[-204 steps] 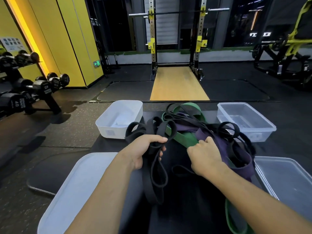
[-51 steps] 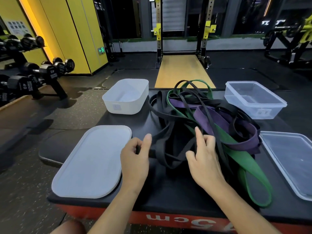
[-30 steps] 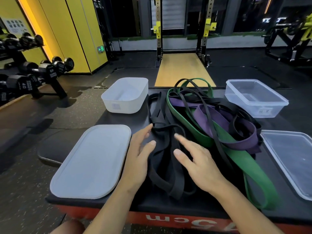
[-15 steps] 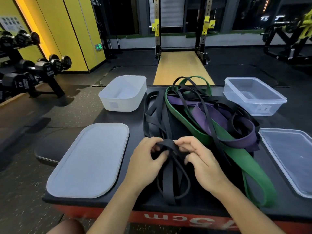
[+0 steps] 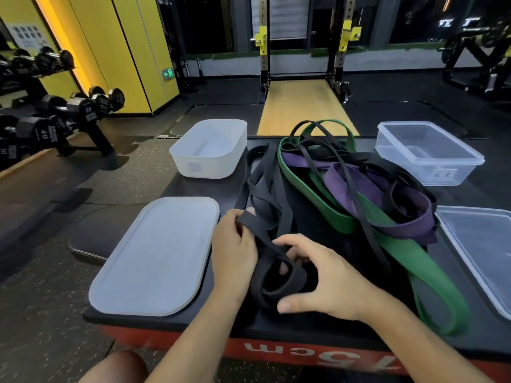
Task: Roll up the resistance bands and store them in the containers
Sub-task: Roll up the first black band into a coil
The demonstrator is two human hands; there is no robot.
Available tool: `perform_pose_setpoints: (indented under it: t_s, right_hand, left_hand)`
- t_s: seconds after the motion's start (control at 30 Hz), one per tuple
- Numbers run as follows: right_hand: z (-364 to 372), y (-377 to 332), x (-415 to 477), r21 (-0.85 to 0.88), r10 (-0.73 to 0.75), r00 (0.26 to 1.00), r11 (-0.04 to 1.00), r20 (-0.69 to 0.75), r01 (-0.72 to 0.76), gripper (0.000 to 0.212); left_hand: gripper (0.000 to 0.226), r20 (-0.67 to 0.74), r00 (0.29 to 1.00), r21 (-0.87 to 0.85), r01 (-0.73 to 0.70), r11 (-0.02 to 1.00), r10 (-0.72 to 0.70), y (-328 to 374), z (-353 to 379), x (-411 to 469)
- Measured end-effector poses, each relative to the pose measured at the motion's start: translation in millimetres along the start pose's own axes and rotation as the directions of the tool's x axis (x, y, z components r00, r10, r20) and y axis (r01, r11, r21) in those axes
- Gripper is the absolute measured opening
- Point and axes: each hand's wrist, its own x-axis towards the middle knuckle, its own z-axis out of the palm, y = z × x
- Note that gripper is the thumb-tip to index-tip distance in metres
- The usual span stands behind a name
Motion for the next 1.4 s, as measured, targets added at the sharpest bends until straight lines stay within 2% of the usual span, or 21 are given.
perform_pose_setpoints:
  t_s: [0.1, 0.17, 0.27, 0.3, 0.33, 0.37, 0.43, 0.5, 0.57, 0.63, 0.7, 0.77, 0.83, 0.9, 0.93, 1.0, 1.13, 1.2, 1.27, 1.33, 1.4]
  right_hand:
    - [1.2, 5.2, 3.9, 0.268, -0.014, 0.985, 0.961, -0.172, 0.06, 0.056]
    - [0.4, 10.5, 9.7, 0.399, 0.089, 0.909, 0.913, -0.406, 0.088, 0.04]
    - [-3.4, 11.4, 16.4, 0.305, 0.19, 0.628, 0.949, -0.755, 0.08, 0.047]
    - [-3.7, 10.7, 16.5, 0.215, 0.151, 0.543, 0.975, -0.826, 0.057, 0.048]
    - [-2.9, 9.6, 15.7, 0.086, 0.062, 0.507, 0.996, -0.86, 0.025, 0.051]
    - [-0.6, 7.5, 14.0, -0.072, -0.054, 0.528, 0.997, -0.847, -0.013, 0.052]
    - [8.3, 4.7, 9.7, -0.332, -0.239, 0.689, 0.943, -0.684, -0.002, 0.048]
    - [10.0, 4.4, 5.0, -0.353, -0.296, 0.846, 0.925, -0.444, 0.138, 0.055]
    - [7.5, 5.7, 1.7, -0.24, -0.325, 0.902, 0.935, -0.285, 0.261, 0.062]
    - [5.4, 6.9, 0.4, -0.082, -0.342, 0.893, 0.939, -0.294, 0.333, 0.068]
    - [6.5, 7.7, -0.3, 0.084, -0.298, 0.846, 0.925, -0.442, 0.37, 0.068]
    - [9.4, 7.6, 0.7, 0.255, -0.139, 0.781, 0.898, -0.609, 0.358, 0.053]
    - [9.8, 6.3, 3.5, 0.341, 0.042, 0.717, 0.897, -0.696, 0.279, 0.044]
    - [7.7, 3.5, 7.0, 0.382, 0.17, 0.695, 0.91, -0.698, 0.161, 0.031]
    - [6.2, 3.5, 9.1, 0.391, 0.213, 0.7, 0.915, -0.682, 0.103, 0.023]
    - [4.7, 7.6, 12.5, 0.374, 0.266, 0.716, 0.927, -0.645, -0.007, 0.009]
    - [7.4, 17.7, 17.5, 0.166, 0.281, 0.712, 0.959, -0.644, -0.229, 0.026]
    - [6.1, 14.9, 17.1, 0.145, 0.252, 0.685, 0.967, -0.683, -0.211, 0.026]
    - [3.3, 10.2, 13.5, 0.268, 0.248, 0.662, 0.961, -0.708, -0.072, 0.036]
    - [3.8, 8.5, 10.4, 0.23, 0.165, 0.733, 0.973, -0.66, -0.013, 0.061]
    - [9.9, 8.6, 11.1, -0.039, 0.088, 0.843, 0.991, -0.531, -0.128, 0.08]
  left_hand:
    - [0.012, 0.071, 0.994, 0.069, -0.092, 0.993, 0.087, -6.4, 2.0, 2.4]
    - [0.039, 0.116, 0.991, 0.02, -0.072, 0.997, 0.069, -7.2, 2.8, 1.1]
    - [0.061, 0.13, 0.991, -0.226, 0.058, 0.972, -0.028, -2.2, -1.8, -1.8]
    - [0.055, 0.102, 0.994, -0.282, 0.074, 0.956, -0.046, -3.5, -3.2, -2.4]
    - [0.042, 0.074, 0.997, -0.277, 0.057, 0.959, -0.038, -4.4, -5.2, -2.6]
    - [0.028, 0.069, 0.998, -0.248, 0.029, 0.968, -0.013, -4.7, -7.1, -3.7]
    - [0.033, 0.172, 0.983, -0.212, -0.019, 0.977, 0.057, -3.4, -7.8, -7.0]
    - [0.05, 0.272, 0.96, -0.198, -0.018, 0.98, 0.073, -0.1, -6.1, -8.1]
    - [0.047, 0.285, 0.958, -0.236, 0.04, 0.971, 0.03, 2.5, -7.9, -6.8]
    - [0.032, 0.243, 0.969, -0.325, 0.116, 0.938, -0.036, 0.6, -11.3, -4.9]
    - [0.034, 0.185, 0.979, -0.351, 0.145, 0.925, -0.083, -1.2, -13.1, -3.5]
    - [0.031, 0.159, 0.982, -0.317, 0.149, 0.937, -0.102, 2.3, -13.5, -5.1]
    - [0.013, 0.146, 0.986, -0.289, 0.125, 0.949, -0.085, 6.8, -11.9, -7.1]
    - [0.038, 0.161, 0.986, -0.219, 0.08, 0.972, -0.044, 7.3, -12.1, -8.8]
    - [0.042, 0.175, 0.984, -0.179, 0.056, 0.982, -0.024, 6.0, -12.5, -8.7]
    - [0.026, 0.177, 0.984, -0.103, 0.035, 0.994, -0.017, 3.6, -15.0, -8.7]
    - [0.038, 0.183, 0.983, -0.049, 0.023, 0.999, -0.013, 4.2, -16.1, -10.3]
    - [0.047, 0.177, 0.984, -0.028, 0.03, 0.999, -0.025, -0.2, -13.2, -6.5]
    - [0.057, 0.161, 0.987, -0.013, 0.022, 1.0, -0.02, -4.9, -11.4, -1.9]
    - [0.051, 0.108, 0.994, -0.019, -0.021, 1.0, 0.023, -7.8, -11.2, -1.6]
    - [0.045, 0.063, 0.997, 0.007, -0.041, 0.999, 0.041, -6.9, -11.9, -5.2]
